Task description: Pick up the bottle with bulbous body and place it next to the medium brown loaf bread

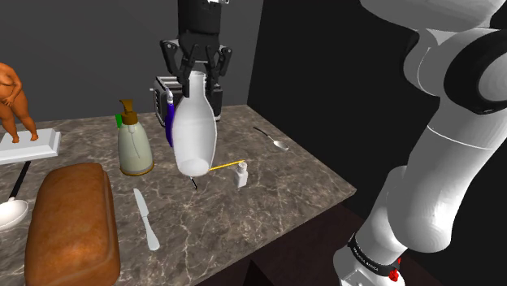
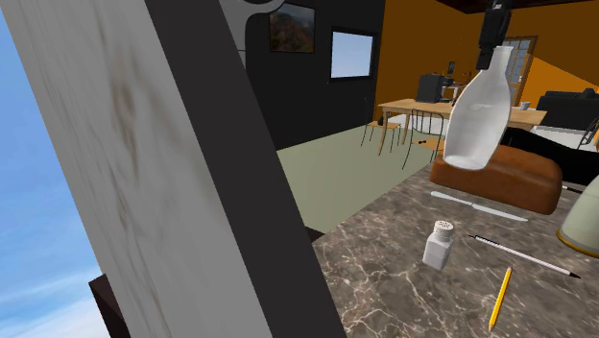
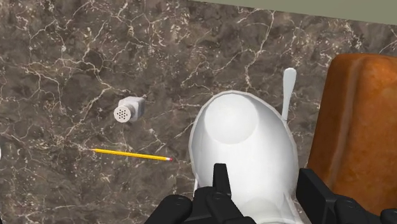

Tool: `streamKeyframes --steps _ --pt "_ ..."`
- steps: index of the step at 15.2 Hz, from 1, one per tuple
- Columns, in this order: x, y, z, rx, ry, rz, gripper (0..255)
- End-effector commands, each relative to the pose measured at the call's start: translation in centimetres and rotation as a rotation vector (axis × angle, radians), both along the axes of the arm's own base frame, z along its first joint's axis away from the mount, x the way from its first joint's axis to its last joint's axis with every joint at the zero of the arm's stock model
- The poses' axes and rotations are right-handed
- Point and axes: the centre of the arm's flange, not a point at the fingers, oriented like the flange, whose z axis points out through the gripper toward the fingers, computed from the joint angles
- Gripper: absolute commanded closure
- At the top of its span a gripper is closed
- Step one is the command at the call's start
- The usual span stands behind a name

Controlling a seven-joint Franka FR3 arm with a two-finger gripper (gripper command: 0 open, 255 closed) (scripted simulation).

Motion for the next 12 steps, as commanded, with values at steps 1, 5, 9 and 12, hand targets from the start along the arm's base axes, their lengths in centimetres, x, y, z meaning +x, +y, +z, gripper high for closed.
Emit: streamKeyframes --steps 1,5,9,12 --pt "0.1 -0.1 -1.0 0.001 -0.001 0.000 255" --pt "0.1 -0.1 -3.1 0.001 -0.001 0.000 255" --pt "0.1 -0.1 -5.2 0.001 -0.001 0.000 255" --pt "0.1 -0.1 -6.8 0.001 -0.001 0.000 255"
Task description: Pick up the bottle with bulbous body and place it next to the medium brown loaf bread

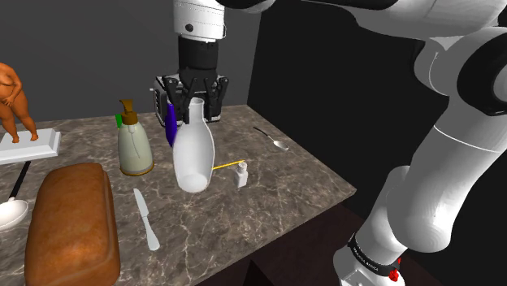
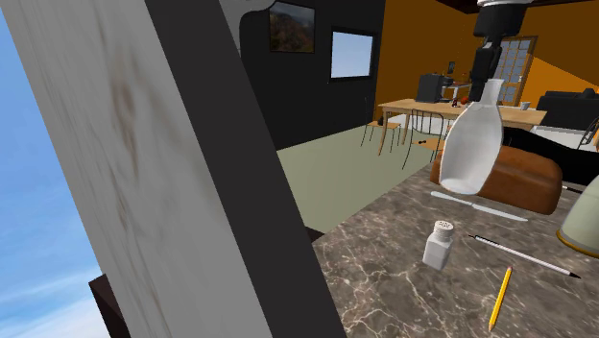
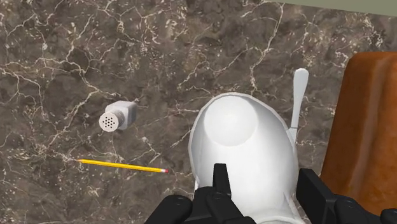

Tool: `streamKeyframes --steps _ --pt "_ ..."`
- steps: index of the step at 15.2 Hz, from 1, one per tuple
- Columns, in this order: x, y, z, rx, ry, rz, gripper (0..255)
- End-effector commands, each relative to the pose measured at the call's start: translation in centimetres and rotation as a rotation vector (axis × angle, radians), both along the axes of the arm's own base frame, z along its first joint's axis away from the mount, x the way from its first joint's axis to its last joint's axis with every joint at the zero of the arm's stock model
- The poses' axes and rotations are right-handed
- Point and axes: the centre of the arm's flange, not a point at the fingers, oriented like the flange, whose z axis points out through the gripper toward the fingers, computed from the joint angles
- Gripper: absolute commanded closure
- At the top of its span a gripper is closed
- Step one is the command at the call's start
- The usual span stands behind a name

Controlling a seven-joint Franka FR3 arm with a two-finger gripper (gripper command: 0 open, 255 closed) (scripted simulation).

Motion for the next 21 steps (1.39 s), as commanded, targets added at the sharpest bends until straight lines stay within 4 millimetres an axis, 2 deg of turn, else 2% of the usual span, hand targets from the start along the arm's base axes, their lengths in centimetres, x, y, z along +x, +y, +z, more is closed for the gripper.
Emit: streamKeyframes --steps 1,15,21 --pt "0.1 -0.1 -1.1 0.001 -0.001 0.000 255" --pt "0.1 -0.1 -8.8 0.001 -0.001 0.000 255" --pt "0.1 -0.1 -8.8 0.001 -0.001 0.000 255"
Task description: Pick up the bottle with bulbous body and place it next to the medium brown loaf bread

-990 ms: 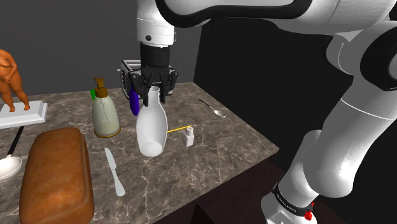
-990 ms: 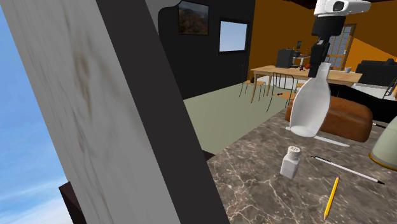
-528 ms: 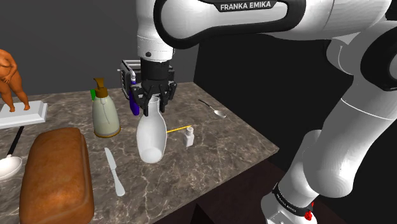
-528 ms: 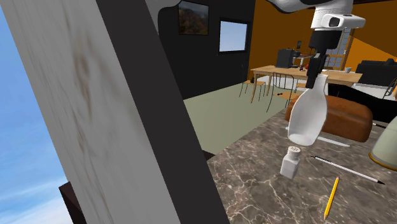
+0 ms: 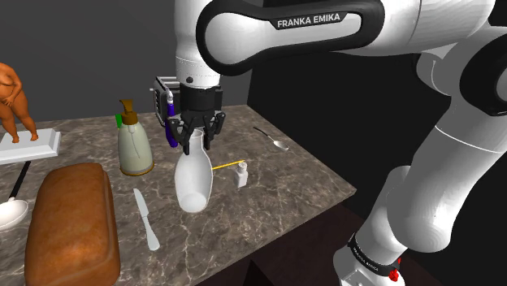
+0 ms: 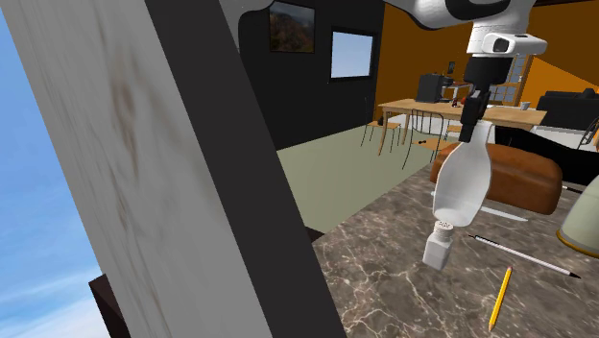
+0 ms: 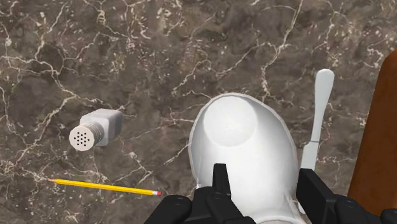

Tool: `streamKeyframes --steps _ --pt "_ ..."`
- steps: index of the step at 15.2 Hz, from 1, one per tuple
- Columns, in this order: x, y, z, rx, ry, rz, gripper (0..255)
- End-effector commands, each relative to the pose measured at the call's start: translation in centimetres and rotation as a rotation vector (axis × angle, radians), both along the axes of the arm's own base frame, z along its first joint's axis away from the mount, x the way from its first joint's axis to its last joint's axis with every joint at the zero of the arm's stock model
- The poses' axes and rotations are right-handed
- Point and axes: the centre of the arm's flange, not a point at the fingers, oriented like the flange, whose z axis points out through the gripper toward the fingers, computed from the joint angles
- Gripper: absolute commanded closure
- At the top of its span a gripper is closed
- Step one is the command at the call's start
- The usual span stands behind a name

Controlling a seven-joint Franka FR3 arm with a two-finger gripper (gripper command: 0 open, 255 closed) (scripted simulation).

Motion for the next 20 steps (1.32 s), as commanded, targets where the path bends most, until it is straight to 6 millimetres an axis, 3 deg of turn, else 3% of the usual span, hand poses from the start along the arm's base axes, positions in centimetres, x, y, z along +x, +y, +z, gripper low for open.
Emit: streamKeyframes --steps 1,2,3,8,12,20 --pt "0.0 0.0 0.0 0.000 -0.001 0.000 255" --pt "0.0 0.0 0.0 0.000 -0.001 0.000 255" --pt "0.0 0.0 0.0 0.000 -0.001 0.000 0" --pt "0.0 0.0 0.0 0.000 -0.001 0.000 0" --pt "0.2 -0.1 5.0 0.000 -0.001 0.000 0" --pt "0.2 -0.1 5.0 0.000 -0.001 0.000 0"
